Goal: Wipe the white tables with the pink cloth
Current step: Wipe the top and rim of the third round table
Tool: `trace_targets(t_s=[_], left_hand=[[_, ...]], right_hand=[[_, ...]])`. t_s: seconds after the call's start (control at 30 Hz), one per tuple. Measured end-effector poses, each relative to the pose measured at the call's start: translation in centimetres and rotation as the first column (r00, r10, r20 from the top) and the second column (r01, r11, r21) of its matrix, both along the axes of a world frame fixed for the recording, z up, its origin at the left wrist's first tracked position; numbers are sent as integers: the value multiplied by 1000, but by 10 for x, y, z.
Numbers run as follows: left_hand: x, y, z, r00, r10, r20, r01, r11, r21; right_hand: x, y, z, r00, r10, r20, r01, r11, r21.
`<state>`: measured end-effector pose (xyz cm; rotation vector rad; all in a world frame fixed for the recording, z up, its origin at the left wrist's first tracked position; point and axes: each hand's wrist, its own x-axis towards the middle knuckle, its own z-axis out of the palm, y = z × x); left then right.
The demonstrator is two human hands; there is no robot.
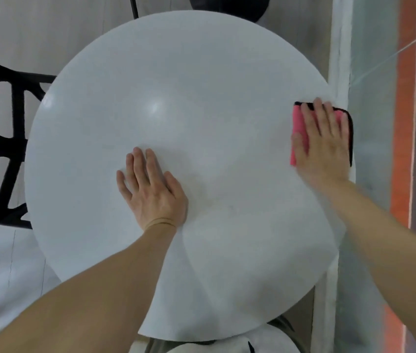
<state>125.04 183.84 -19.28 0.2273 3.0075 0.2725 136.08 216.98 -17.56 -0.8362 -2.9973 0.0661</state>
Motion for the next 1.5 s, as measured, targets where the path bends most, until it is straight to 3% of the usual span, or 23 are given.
trace_targets(t_s=[0.07,0.13,0.17,0.23,0.33,0.43,0.57,0.67,0.77,0.87,0.97,1.13,1.3,1.4,1.5], left_hand=[[-1,1,0,1000,-6,-6,6,1000,-1],[-1,1,0,1000,-2,-23,2,1000,-2],[0,1,1,999,-1,-33,1,1000,-3],[-2,1,1,999,-4,-45,5,1000,8],[-1,3,1,997,-4,-74,6,1000,28],[3,3,-1,996,-15,-91,19,999,43],[-1,0,-5,993,-31,-111,40,996,83],[0,12,0,976,-126,-177,152,978,141],[7,39,9,910,-303,-282,358,918,171],[11,68,10,838,-450,-309,512,845,156],[11,90,6,790,-548,-277,593,797,116],[10,98,-3,763,-589,-266,634,762,130],[10,97,-2,764,-595,-248,634,764,118],[9,98,-1,760,-599,-252,637,763,108],[9,97,-1,765,-597,-242,633,767,108]], right_hand=[[-13,-22,-5,938,-346,-23,346,938,-11],[-44,-69,-4,871,-483,-87,481,876,-40],[-56,-95,-3,907,-409,-100,406,912,-53],[-60,-147,-2,994,-52,-99,43,995,-95],[-20,-165,-1,907,404,-122,-419,894,-159],[48,-127,-1,821,565,-86,-571,804,-169],[105,-50,3,912,410,26,-405,909,-101],[59,-7,-1,997,72,17,-71,996,-51],[-12,-8,-5,984,-175,-17,173,982,-76],[-18,-46,-4,998,10,-55,-16,994,-109],[52,-75,0,978,206,-39,-210,968,-141],[127,-53,3,997,65,44,-60,992,-108],[2,0,-7,949,-312,-50,308,949,-71],[-97,10,-14,971,-229,-76,225,973,-54],[-131,-5,-10,995,-48,-83,42,996,-82]])
